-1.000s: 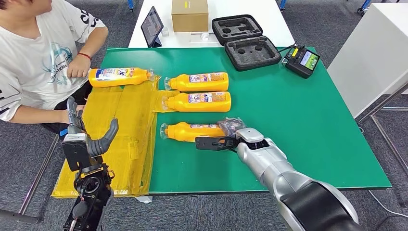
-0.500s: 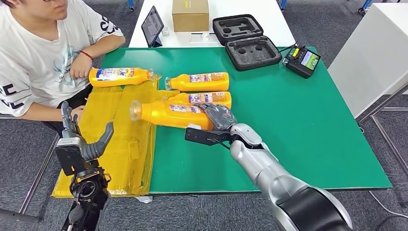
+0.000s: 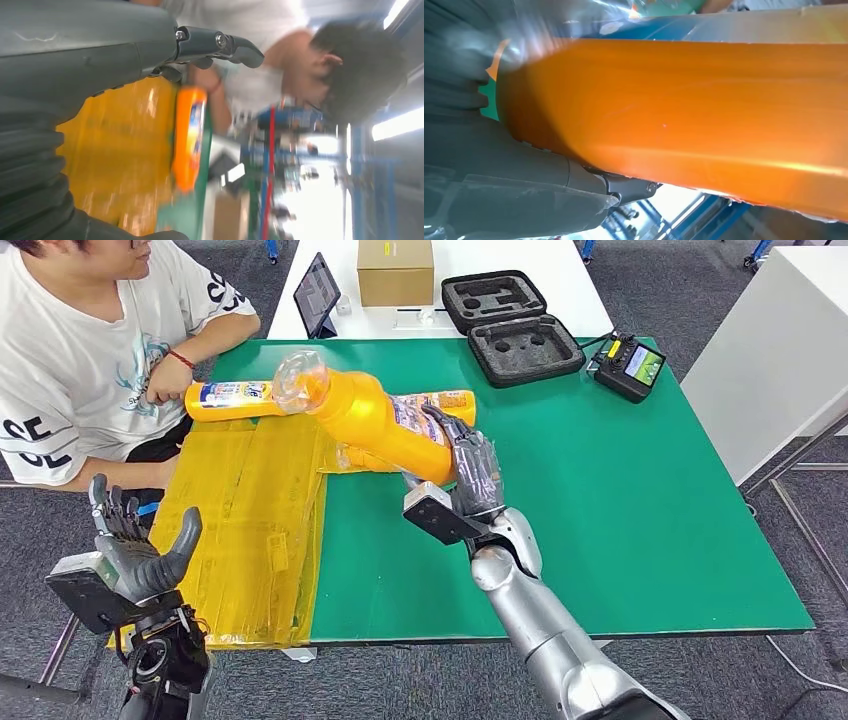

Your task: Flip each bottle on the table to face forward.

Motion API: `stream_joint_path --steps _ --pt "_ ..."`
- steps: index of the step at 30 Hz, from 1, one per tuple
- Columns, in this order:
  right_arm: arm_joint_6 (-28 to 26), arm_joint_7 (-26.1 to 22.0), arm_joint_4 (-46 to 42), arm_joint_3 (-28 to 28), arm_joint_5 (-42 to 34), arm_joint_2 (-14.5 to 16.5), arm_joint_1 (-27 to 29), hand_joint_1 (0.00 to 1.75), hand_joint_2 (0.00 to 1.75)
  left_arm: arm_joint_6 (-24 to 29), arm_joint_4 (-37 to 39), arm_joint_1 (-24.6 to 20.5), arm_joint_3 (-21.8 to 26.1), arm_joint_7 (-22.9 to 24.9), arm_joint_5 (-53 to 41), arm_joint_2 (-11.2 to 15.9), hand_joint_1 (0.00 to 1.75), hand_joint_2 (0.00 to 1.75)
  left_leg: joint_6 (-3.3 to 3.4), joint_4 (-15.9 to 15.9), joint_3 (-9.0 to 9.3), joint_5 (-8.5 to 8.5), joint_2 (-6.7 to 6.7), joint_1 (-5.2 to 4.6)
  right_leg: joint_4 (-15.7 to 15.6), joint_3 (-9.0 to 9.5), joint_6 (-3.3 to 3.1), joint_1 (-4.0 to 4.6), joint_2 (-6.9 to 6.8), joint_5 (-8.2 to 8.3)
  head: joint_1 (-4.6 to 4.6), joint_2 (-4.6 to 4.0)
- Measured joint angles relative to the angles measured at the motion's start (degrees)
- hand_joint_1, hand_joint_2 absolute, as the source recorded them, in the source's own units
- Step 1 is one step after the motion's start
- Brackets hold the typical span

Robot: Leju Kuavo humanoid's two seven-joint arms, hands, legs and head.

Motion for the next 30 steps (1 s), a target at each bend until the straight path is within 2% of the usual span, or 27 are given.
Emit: stream_joint_path --steps 3,7,9,12,15,19,24,30 --pt "-0.9 -2.3 -1.3 0.0 -4.8 0.0 1.7 1.75 1.75 -10.4 0.0 1.5 -0.6 2.3 7.7 -0.6 0.0 1.75 0.0 0.0 0.0 -0.01 0.0 0.0 0.0 -0.01 0.0 0.0 0.0 0.0 0.0 0.0" --pt "0.9 -4.6 -0.7 0.0 -10.1 0.0 3.6 1.75 1.75 -23.7 0.1 3.4 -5.9 9.5 18.5 -0.6 0.0 1.75 0.01 0.0 -0.02 -0.02 -0.01 0.0 0.0 -0.01 0.0 -0.01 0.0 0.0 0.0 0.0" --pt "1.8 -4.9 0.3 0.0 -10.9 0.3 4.2 1.75 1.75 -28.4 0.2 3.7 -9.2 12.5 21.9 -0.5 0.0 1.75 0.01 0.0 -0.04 -0.02 -0.02 -0.01 0.0 -0.01 0.0 -0.01 0.0 0.0 0.01 0.0" --pt "2.4 -5.2 2.6 0.7 -10.9 1.3 4.6 1.75 1.75 -32.1 1.0 3.5 -13.4 16.3 26.1 -0.4 0.0 1.75 0.01 0.0 -0.03 -0.02 -0.02 -0.01 0.0 -0.01 0.0 0.0 0.01 0.0 0.0 0.0" --pt "2.6 -5.2 5.6 2.3 -10.7 2.8 4.5 1.75 1.75 -33.4 3.2 2.6 -17.3 18.3 27.8 -0.4 0.0 1.75 0.0 0.0 -0.03 -0.02 -0.02 0.01 0.0 -0.02 0.0 0.02 0.0 0.0 0.0 0.0" --pt "2.5 -5.3 8.3 4.1 -10.6 4.5 4.5 1.75 1.75 -33.2 6.2 1.2 -20.7 18.1 27.6 -0.4 0.0 1.75 -0.01 0.0 -0.02 -0.01 -0.01 0.03 0.0 -0.04 0.0 0.05 0.01 0.0 -0.01 0.0" --pt "2.7 -5.3 10.3 5.5 -10.4 5.5 4.5 1.75 1.75 -32.2 8.8 -0.5 -22.5 17.3 27.1 -0.3 0.0 1.75 0.0 0.0 -0.03 -0.01 -0.01 0.03 0.0 -0.04 -0.01 0.04 0.01 0.0 0.0 0.0" --pt "4.2 -4.4 12.3 8.3 -8.4 7.2 4.7 1.75 1.75 -27.5 11.1 -3.7 -23.2 15.0 24.9 -0.2 0.0 1.75 0.0 0.0 -0.03 -0.01 -0.01 0.02 0.0 -0.04 0.0 0.04 0.0 0.0 0.0 0.0"
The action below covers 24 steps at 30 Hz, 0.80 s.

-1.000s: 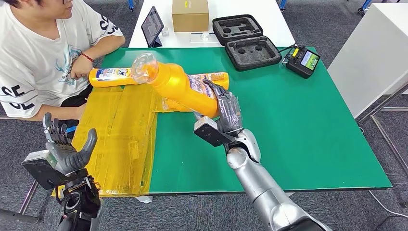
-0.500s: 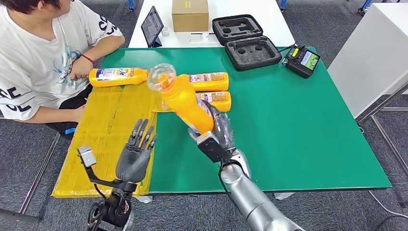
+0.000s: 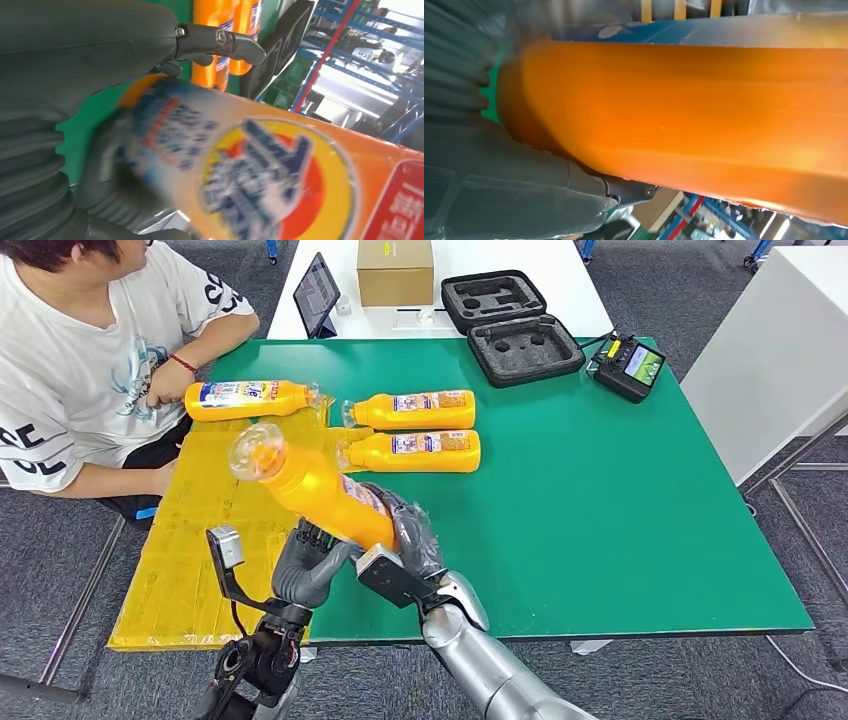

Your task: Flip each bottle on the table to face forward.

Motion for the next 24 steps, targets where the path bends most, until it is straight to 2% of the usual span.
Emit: stream_joint_path --steps 5,8,15,17,24 --pt "0.6 0.4 1.0 0.9 0.0 0.7 0.0 1.75 1.75 0.7 0.9 -1.0 0.0 -0.3 -0.4 0.0 0.0 1.75 0.0 0.0 0.0 0.0 0.0 0.0 0.0 0.0 0.0 0.0 0.01 0.0 0.01 0.0" --pt "1.7 1.2 1.6 1.6 0.6 1.1 0.0 1.75 1.75 3.0 1.3 -1.3 0.0 -1.9 -1.8 0.0 0.0 1.75 0.0 0.0 0.0 0.0 0.0 0.0 0.0 0.0 0.0 0.0 0.01 0.0 0.01 0.0" --pt "2.9 4.9 3.2 5.0 2.9 2.2 0.0 1.75 1.75 15.9 -0.7 -0.7 0.4 -11.8 -9.3 -0.1 0.0 1.75 0.0 0.0 0.0 0.0 0.01 0.0 0.0 -0.01 0.0 0.01 0.02 0.0 -0.01 0.0" --pt "3.3 5.7 3.4 5.6 3.0 2.2 0.1 1.75 1.75 17.9 -2.8 0.6 0.8 -13.3 -10.2 -0.1 0.0 1.75 0.0 0.0 0.0 0.0 0.03 0.0 0.0 -0.03 0.0 0.01 0.03 -0.01 -0.01 0.0" --pt "5.3 8.7 4.6 6.1 4.4 1.9 0.4 1.75 1.75 17.9 -8.3 1.9 2.0 -12.8 -10.1 0.0 0.01 1.75 0.0 0.0 -0.02 0.0 0.02 0.0 0.0 -0.04 -0.01 -0.01 0.01 0.0 0.01 0.0"
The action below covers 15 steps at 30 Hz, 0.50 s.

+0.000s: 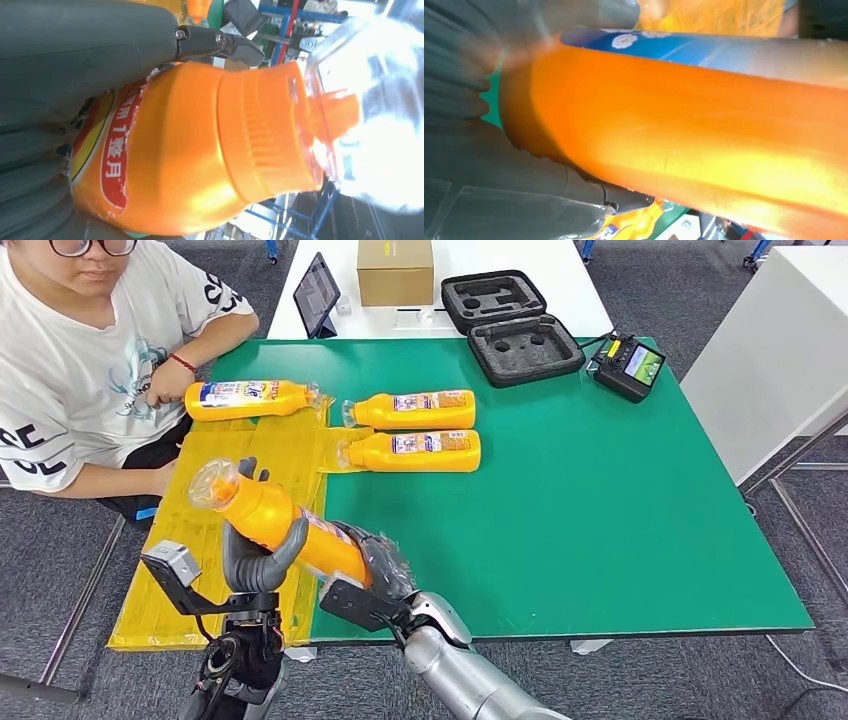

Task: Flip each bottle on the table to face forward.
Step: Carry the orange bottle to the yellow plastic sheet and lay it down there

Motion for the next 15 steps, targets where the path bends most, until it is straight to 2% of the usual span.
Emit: stream_joint_path --steps 4,5,15 --pt "0.2 0.6 0.7 0.0 1.1 0.0 -0.3 1.75 1.75 -1.7 0.0 -0.1 0.1 0.6 0.9 0.0 1.71 1.75 0.0 0.0 0.01 0.01 0.01 0.0 0.0 0.0 0.0 0.0 0.02 0.01 -0.01 0.0" --pt "0.2 0.5 0.8 0.0 1.2 0.0 -0.3 1.75 1.75 -2.2 0.0 -0.1 0.1 0.6 1.0 0.0 1.75 1.75 0.0 0.0 0.01 0.01 0.01 0.0 0.0 0.0 0.0 0.0 0.01 0.01 -0.01 0.0" --pt "-0.2 0.0 1.2 -0.3 1.2 0.0 -0.7 1.75 1.75 -4.4 0.0 -0.2 -0.5 0.5 0.3 0.0 1.75 1.75 0.0 0.0 0.01 0.0 0.02 0.0 0.0 -0.03 0.0 0.01 0.02 0.0 -0.01 0.0"
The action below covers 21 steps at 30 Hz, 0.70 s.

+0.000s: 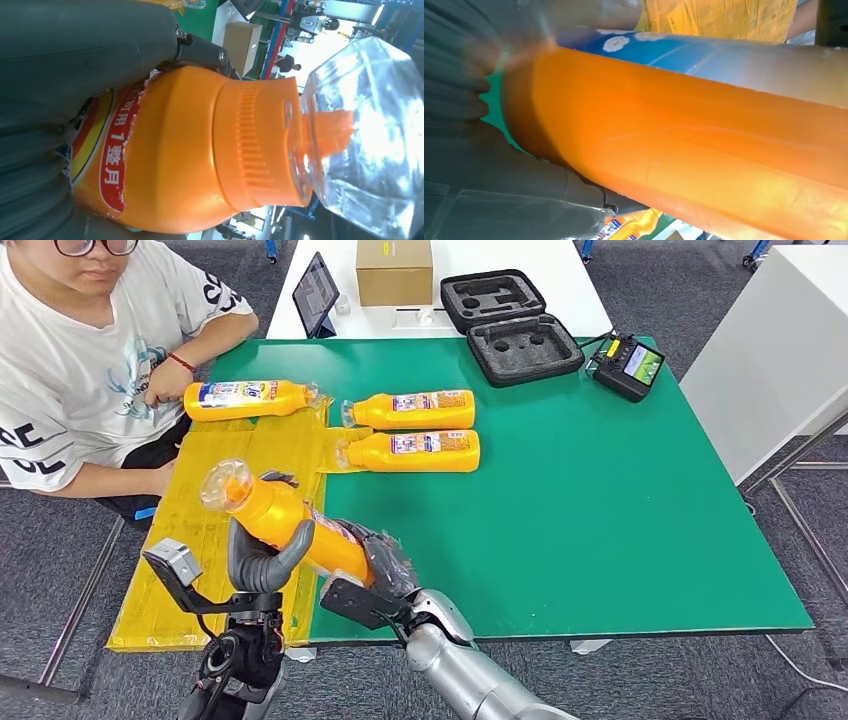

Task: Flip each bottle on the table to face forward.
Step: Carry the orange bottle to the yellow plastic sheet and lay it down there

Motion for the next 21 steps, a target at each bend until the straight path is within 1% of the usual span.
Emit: stream_joint_path --steps 6,7,9,10,11,13,18,21 --pt "-1.9 -0.7 0.0 -0.8 -0.4 0.0 0.0 1.75 1.75 -1.4 1.3 -1.9 -1.9 1.7 -2.2 0.0 1.75 1.75 0.01 0.0 0.0 0.01 0.0 0.0 0.0 0.02 0.0 -0.01 -0.01 0.01 0.0 0.0" --pt "-2.3 -0.6 -0.1 -1.0 -0.2 0.0 0.0 1.69 1.75 -1.5 1.7 -2.4 -2.3 1.9 -2.5 0.0 1.75 1.75 0.01 0.0 0.0 0.02 -0.01 0.0 0.0 0.02 0.01 -0.01 -0.01 0.02 0.01 0.0" --pt "-3.0 0.0 -0.1 -1.3 0.6 0.0 -0.1 0.82 1.75 -1.4 2.4 -3.2 -2.6 2.1 -2.8 0.0 1.75 1.75 0.01 0.0 0.0 0.02 0.0 0.0 0.0 0.02 0.01 -0.01 0.0 0.03 0.01 0.0" --pt "-3.3 0.4 -0.1 -1.3 1.4 0.0 -0.3 0.38 1.31 -1.3 2.6 -3.4 -2.6 2.2 -2.8 0.0 1.75 1.75 0.01 0.0 0.0 0.02 0.0 0.0 0.0 0.02 0.01 -0.01 0.0 0.03 0.01 0.0" --pt "-3.6 0.8 -0.1 -1.4 2.3 0.0 -0.4 0.0 0.87 -1.2 2.7 -3.6 -2.6 2.2 -2.9 0.0 1.75 1.75 0.01 0.0 0.0 0.02 0.0 -0.01 0.0 0.02 0.01 0.0 0.0 0.03 0.01 0.0" --pt "-3.8 1.4 -0.1 -1.4 4.0 0.0 -0.6 0.0 0.0 -0.7 2.8 -3.9 -2.6 2.2 -3.2 0.1 1.75 1.75 0.0 0.0 0.0 0.03 0.0 -0.01 0.0 0.02 0.01 0.0 0.0 0.03 0.02 0.0" --pt "-4.5 1.4 -0.2 -1.4 5.3 0.0 -0.8 0.0 0.0 0.8 2.6 -3.9 -2.1 2.0 -4.3 0.2 1.75 1.75 0.0 0.0 -0.02 0.02 -0.01 0.0 0.0 0.02 0.01 0.01 0.0 0.02 0.01 0.0" --pt "-4.8 -0.2 -2.3 -1.5 4.1 -0.2 -0.1 0.0 0.0 3.5 2.0 -3.9 -1.8 1.0 -6.7 0.2 1.75 1.75 0.0 0.0 -0.03 0.02 -0.01 0.0 0.0 0.01 0.0 0.01 0.0 0.01 0.01 0.0"
